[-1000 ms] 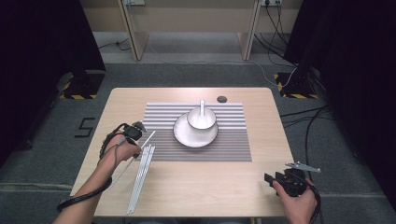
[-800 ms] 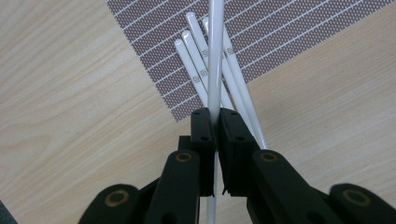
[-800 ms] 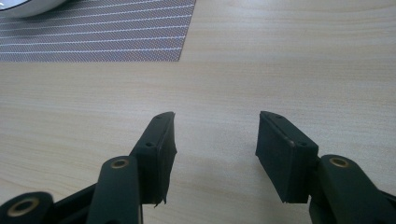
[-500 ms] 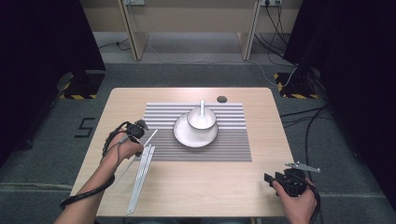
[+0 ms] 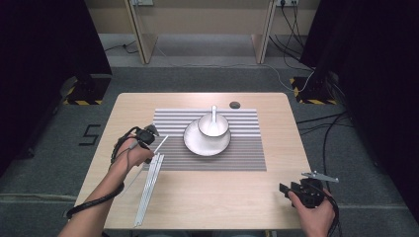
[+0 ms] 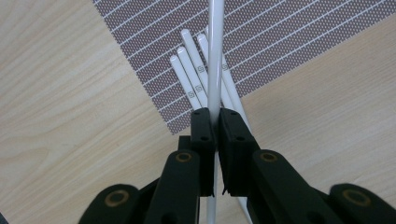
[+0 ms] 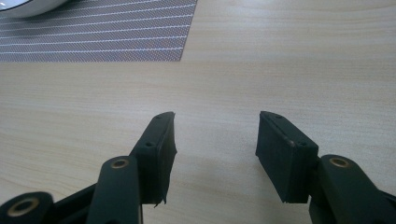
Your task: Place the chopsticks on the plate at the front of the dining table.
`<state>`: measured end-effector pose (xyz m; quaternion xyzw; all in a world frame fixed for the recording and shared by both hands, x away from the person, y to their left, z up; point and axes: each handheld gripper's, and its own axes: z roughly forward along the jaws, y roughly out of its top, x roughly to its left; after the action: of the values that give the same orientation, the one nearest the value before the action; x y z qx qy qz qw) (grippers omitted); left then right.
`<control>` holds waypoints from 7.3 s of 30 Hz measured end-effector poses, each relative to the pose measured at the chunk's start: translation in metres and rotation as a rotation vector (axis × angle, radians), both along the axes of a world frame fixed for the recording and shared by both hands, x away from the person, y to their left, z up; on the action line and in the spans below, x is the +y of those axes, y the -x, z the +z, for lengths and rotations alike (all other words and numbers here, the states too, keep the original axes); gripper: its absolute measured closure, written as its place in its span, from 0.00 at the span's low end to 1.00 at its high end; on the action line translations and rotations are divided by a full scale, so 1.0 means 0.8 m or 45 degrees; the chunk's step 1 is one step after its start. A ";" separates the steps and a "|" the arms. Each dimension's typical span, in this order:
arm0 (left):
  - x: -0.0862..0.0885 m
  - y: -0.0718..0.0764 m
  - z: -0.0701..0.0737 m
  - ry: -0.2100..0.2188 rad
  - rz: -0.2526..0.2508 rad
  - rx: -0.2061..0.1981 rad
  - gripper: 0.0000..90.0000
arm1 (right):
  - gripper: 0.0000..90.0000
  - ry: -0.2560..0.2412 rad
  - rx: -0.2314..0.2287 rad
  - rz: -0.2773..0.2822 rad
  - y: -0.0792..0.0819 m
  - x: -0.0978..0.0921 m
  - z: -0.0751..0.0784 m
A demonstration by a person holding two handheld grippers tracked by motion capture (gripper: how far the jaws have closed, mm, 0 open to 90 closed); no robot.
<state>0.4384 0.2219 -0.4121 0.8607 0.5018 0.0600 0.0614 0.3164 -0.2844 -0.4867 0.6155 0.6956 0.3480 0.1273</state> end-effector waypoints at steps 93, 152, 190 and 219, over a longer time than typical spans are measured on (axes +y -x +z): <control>-0.061 -0.041 0.011 0.080 0.009 -0.043 0.94 | 0.52 -0.007 -0.004 0.003 -0.001 -0.001 0.000; -0.078 -0.071 -0.010 0.297 0.163 -0.103 0.94 | 0.52 -0.007 -0.002 0.009 -0.001 -0.001 -0.001; -0.091 -0.083 -0.022 0.446 0.238 -0.135 0.94 | 0.52 -0.008 0.002 0.017 -0.001 0.000 -0.002; -0.103 -0.093 -0.032 0.556 0.299 -0.171 0.94 | 0.52 -0.009 0.004 0.018 -0.002 0.000 -0.003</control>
<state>0.5128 0.1396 -0.4374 0.7568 0.5943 0.0141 0.2718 0.3177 -0.2846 -0.4888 0.6116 0.6989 0.3504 0.1215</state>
